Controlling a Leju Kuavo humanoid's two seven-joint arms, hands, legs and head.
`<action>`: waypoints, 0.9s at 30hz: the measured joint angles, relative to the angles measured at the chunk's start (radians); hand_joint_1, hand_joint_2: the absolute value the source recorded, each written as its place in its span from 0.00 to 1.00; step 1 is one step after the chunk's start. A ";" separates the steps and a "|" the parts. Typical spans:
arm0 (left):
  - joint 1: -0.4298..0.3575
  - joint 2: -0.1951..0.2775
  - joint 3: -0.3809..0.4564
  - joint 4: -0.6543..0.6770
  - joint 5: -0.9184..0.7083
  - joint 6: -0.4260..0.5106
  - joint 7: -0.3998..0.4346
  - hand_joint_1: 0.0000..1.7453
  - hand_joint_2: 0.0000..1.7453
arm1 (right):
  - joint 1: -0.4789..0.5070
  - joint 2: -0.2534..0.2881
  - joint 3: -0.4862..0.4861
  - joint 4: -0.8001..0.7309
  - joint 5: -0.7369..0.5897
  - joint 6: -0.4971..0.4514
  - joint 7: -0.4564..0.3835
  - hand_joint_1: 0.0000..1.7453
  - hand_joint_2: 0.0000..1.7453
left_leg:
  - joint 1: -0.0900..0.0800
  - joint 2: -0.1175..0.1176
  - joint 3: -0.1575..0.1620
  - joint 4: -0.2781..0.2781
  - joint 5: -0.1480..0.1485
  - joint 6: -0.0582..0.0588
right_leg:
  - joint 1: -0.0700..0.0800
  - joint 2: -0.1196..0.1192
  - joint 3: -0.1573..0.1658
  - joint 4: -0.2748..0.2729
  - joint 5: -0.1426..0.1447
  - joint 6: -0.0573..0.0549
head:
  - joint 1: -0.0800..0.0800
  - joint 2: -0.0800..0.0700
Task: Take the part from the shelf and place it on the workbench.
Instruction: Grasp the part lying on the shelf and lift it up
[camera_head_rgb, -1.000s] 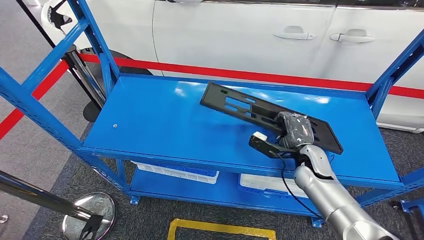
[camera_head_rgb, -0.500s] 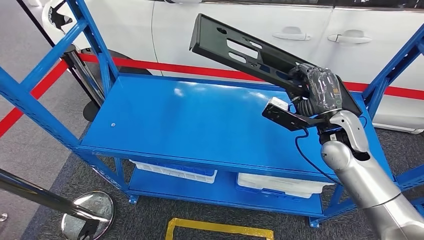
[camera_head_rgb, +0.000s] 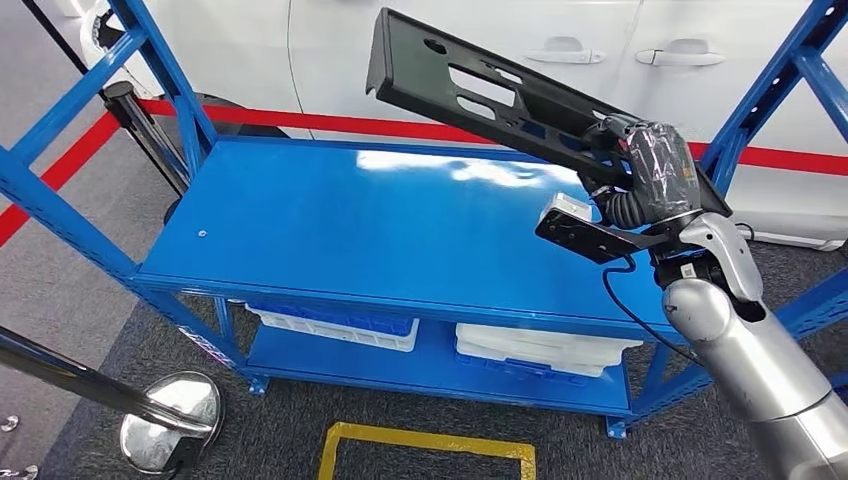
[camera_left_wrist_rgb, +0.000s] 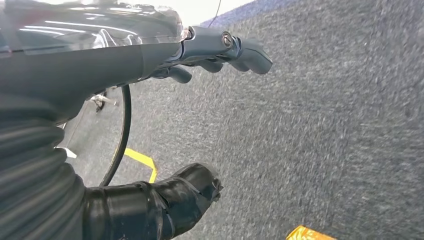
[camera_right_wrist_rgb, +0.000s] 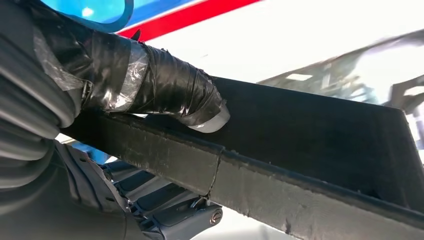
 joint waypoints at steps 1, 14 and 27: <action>-0.001 0.001 0.000 0.000 0.000 0.000 0.001 0.00 1.00 | 0.001 -0.003 0.000 -0.014 -0.038 0.033 -0.016 1.00 1.00 | -0.007 0.001 0.036 -0.061 0.015 0.014 | 0.002 0.000 -0.003 -0.001 0.007 0.001 | 0.001 0.000; -0.006 -0.012 0.000 -0.001 -0.011 -0.005 0.020 0.00 1.00 | 0.126 -0.032 0.000 -0.198 -0.315 0.279 -0.143 1.00 1.00 | -0.008 0.009 -0.032 -0.158 0.148 0.021 | -0.017 -0.004 -0.007 0.199 -0.110 0.057 | 0.005 0.000; -0.003 -0.035 -0.002 -0.001 -0.049 -0.001 0.026 0.00 1.00 | 0.365 -0.158 -0.070 -0.353 -0.265 0.181 -0.193 1.00 1.00 | 0.003 -0.004 -0.139 0.118 -0.019 -0.042 | -0.016 -0.014 0.064 -0.045 -0.019 0.001 | -0.003 0.000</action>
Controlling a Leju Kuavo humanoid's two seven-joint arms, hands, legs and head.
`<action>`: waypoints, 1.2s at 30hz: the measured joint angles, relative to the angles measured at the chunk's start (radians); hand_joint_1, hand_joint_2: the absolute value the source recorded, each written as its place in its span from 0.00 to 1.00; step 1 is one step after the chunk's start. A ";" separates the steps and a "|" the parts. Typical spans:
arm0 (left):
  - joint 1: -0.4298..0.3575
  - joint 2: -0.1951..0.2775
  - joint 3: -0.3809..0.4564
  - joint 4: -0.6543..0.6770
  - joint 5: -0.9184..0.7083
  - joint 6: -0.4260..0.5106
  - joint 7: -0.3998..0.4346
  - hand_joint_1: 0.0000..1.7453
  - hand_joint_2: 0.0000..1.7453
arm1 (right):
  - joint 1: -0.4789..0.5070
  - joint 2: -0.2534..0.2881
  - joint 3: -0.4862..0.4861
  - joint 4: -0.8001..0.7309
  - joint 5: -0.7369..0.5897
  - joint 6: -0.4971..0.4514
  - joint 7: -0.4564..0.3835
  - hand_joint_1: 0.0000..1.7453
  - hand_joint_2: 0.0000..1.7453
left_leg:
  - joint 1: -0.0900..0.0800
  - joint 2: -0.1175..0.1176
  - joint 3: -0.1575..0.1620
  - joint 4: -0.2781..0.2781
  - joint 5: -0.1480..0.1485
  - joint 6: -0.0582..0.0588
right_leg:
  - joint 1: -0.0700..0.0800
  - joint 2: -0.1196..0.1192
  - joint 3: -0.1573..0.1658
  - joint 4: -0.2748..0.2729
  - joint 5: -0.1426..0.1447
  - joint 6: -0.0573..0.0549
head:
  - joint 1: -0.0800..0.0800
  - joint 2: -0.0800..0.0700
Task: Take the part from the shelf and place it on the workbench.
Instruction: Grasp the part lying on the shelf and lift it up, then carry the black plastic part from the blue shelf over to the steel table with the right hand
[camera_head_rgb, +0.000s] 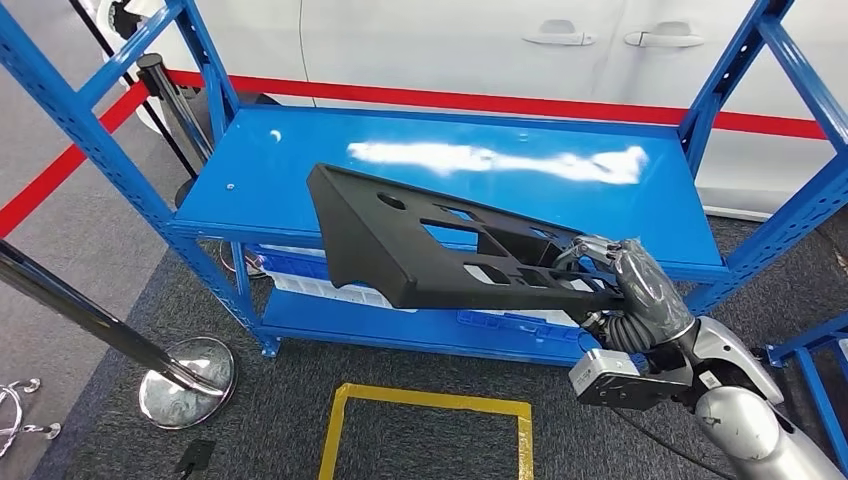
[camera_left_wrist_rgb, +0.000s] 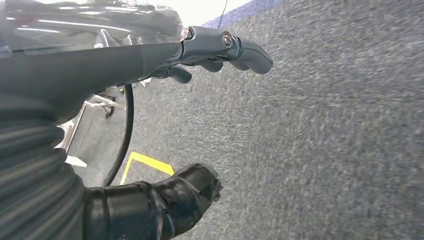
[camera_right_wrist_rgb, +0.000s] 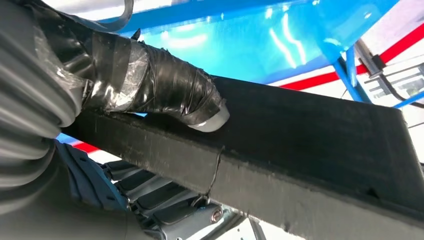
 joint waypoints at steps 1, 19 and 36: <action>-0.002 0.000 0.000 0.000 0.000 0.000 -0.001 0.00 1.00 | 0.008 -0.003 -0.005 -0.002 0.001 0.000 0.000 1.00 1.00 | 0.001 0.000 0.011 0.019 0.009 -0.002 | 0.000 0.000 -0.016 0.002 0.011 0.002 | 0.000 0.000; -0.008 -0.003 -0.002 0.000 -0.010 0.001 0.004 0.00 1.00 | 0.070 -0.019 -0.060 -0.022 0.005 0.005 0.001 1.00 1.00 | -0.025 -0.035 0.070 -0.275 0.197 0.065 | 0.015 0.033 -0.004 0.191 -0.068 0.023 | 0.005 0.000; -0.008 -0.011 -0.023 -0.002 -0.027 0.002 0.003 0.00 1.00 | 0.106 -0.031 -0.114 -0.022 0.000 0.031 -0.001 1.00 1.00 | 0.019 0.059 0.146 -0.182 0.113 -0.037 | -0.006 -0.089 -0.011 0.011 0.005 0.024 | -0.006 0.000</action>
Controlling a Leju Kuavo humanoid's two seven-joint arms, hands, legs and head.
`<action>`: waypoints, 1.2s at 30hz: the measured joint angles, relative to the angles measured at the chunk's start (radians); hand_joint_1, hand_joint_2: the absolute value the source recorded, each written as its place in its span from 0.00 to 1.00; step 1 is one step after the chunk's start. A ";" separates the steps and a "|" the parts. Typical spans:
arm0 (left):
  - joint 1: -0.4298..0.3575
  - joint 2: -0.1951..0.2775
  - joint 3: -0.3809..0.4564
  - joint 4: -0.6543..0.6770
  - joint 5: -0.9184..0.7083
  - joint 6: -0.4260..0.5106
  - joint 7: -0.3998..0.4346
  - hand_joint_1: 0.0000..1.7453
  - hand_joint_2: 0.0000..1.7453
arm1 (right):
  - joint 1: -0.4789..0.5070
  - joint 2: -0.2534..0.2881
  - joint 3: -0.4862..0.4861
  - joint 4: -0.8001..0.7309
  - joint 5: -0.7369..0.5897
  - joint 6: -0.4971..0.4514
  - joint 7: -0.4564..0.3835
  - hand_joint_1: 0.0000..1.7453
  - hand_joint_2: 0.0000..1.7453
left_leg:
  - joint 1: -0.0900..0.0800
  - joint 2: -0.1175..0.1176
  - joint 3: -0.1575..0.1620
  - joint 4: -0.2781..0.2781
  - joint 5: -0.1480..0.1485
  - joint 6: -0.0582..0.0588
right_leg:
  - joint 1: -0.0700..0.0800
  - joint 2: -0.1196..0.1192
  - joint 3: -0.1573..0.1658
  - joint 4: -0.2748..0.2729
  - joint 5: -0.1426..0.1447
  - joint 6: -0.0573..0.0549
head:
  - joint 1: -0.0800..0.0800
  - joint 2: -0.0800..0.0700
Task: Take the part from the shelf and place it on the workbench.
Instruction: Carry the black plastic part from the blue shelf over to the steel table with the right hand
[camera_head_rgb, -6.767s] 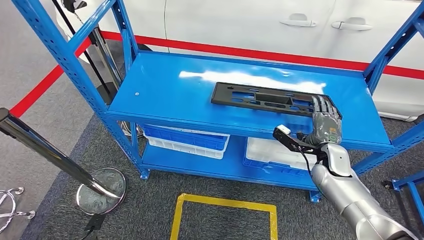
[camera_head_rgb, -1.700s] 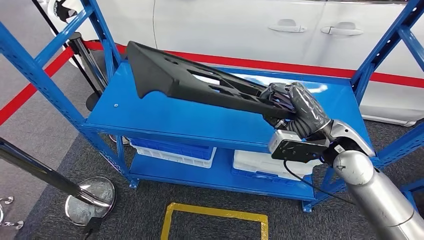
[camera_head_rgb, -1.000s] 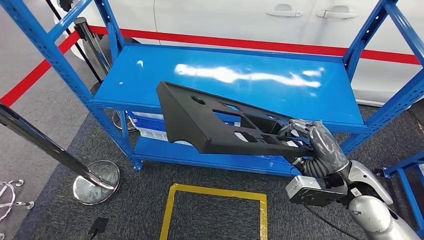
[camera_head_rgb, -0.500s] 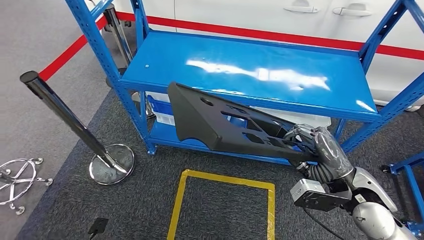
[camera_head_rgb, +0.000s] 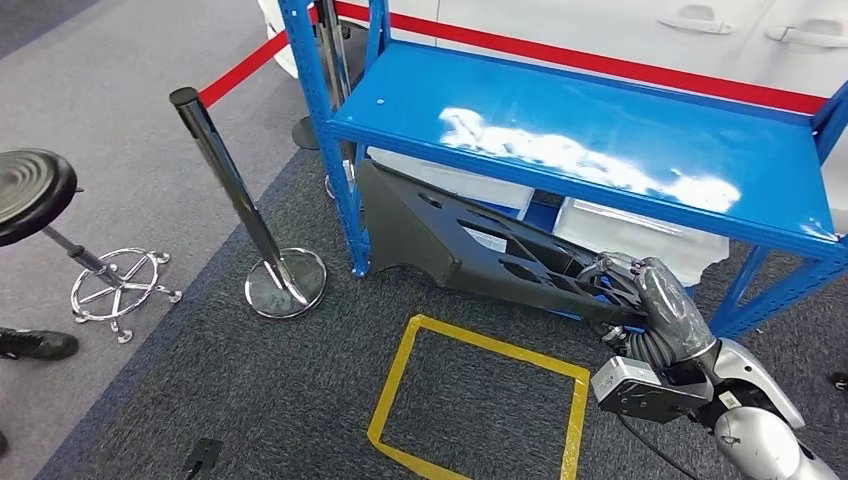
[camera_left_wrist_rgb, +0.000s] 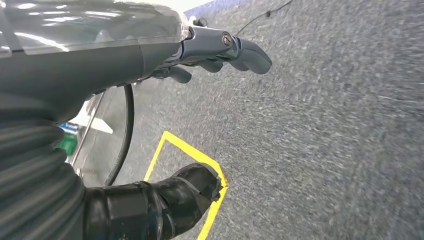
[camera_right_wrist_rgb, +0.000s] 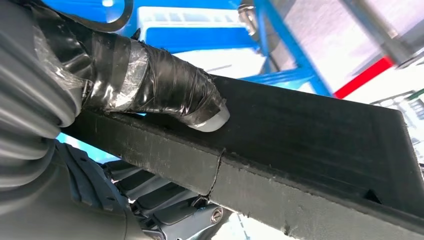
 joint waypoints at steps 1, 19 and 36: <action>-0.001 0.000 0.000 0.000 0.003 0.000 -0.002 0.00 1.00 | -0.011 0.003 0.000 0.001 0.001 0.011 0.003 1.00 1.00 | -0.005 0.013 0.026 -0.047 -0.018 0.008 | 0.001 -0.011 -0.005 0.006 0.004 0.008 | -0.001 0.000; 0.012 0.018 0.000 -0.001 0.038 -0.019 -0.002 0.00 1.00 | -0.258 0.127 0.061 0.116 -0.011 0.069 0.101 1.00 1.00 | -0.031 -0.182 -0.139 -0.100 0.168 0.061 | 0.026 0.148 0.140 -0.030 -0.097 -0.028 | 0.005 0.000; 0.007 0.037 0.000 -0.004 0.040 -0.019 -0.003 0.00 1.00 | -0.308 0.161 0.075 0.176 -0.024 0.065 0.112 1.00 1.00 | -0.012 -0.006 -0.011 -0.084 0.028 0.045 | 0.003 -0.029 -0.006 0.001 0.003 0.024 | -0.010 0.000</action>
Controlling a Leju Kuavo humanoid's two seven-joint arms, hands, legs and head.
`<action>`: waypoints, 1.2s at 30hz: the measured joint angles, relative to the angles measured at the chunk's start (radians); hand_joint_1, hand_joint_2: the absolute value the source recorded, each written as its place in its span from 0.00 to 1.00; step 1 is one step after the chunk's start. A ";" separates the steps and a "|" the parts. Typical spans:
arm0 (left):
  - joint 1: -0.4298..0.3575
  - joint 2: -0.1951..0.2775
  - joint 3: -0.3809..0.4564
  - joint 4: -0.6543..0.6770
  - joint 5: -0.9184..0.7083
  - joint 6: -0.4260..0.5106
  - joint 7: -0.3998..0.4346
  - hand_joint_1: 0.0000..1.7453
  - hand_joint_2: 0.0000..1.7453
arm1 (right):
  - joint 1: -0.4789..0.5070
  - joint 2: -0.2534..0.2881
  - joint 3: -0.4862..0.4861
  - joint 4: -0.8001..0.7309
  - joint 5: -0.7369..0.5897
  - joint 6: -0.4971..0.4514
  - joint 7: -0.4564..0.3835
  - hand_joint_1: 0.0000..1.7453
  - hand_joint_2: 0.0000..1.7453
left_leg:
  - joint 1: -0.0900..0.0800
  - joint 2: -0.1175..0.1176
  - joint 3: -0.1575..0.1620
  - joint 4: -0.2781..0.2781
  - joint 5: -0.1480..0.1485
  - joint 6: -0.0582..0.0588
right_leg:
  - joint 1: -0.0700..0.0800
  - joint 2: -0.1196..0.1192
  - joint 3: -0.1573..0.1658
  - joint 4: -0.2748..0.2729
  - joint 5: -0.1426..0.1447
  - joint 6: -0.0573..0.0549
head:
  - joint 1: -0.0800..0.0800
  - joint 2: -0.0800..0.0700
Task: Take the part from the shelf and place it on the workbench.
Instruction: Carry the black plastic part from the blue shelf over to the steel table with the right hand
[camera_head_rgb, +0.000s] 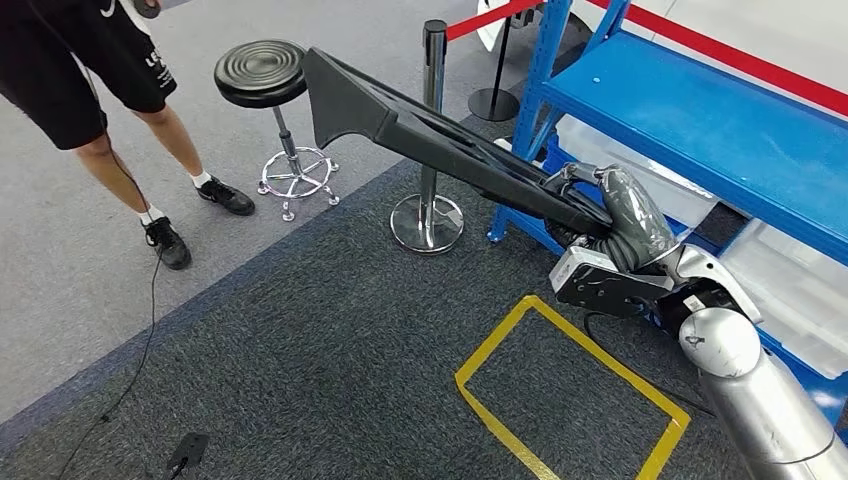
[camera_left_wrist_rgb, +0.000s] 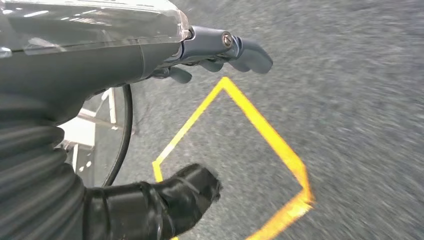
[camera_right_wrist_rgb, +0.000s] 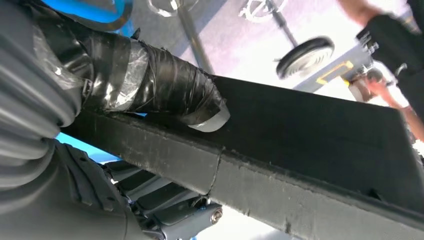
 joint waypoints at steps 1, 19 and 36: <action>0.001 0.001 0.000 0.000 0.001 0.000 0.001 0.00 1.00 | 0.001 0.002 0.002 0.003 0.000 0.000 0.000 1.00 1.00 | 0.000 -0.009 -0.008 -0.004 0.011 0.013 | -0.003 0.030 -0.008 0.020 -0.026 0.004 | 0.000 0.000; 0.006 0.004 0.002 0.000 0.013 -0.002 -0.005 0.00 1.00 | -0.008 0.004 0.006 0.040 -0.021 0.015 0.007 1.00 1.00 | -0.010 -0.066 -0.203 0.192 -0.013 -0.021 | 0.005 0.111 0.085 0.003 -0.079 -0.049 | -0.006 0.000; 0.000 0.010 0.008 0.000 0.016 -0.008 -0.002 0.00 1.00 | -0.026 0.001 0.019 0.055 -0.021 0.021 0.019 1.00 1.00 | -0.026 -0.075 -0.043 -0.017 0.057 0.059 | 0.013 0.122 -0.043 0.256 -0.195 -0.008 | -0.004 0.000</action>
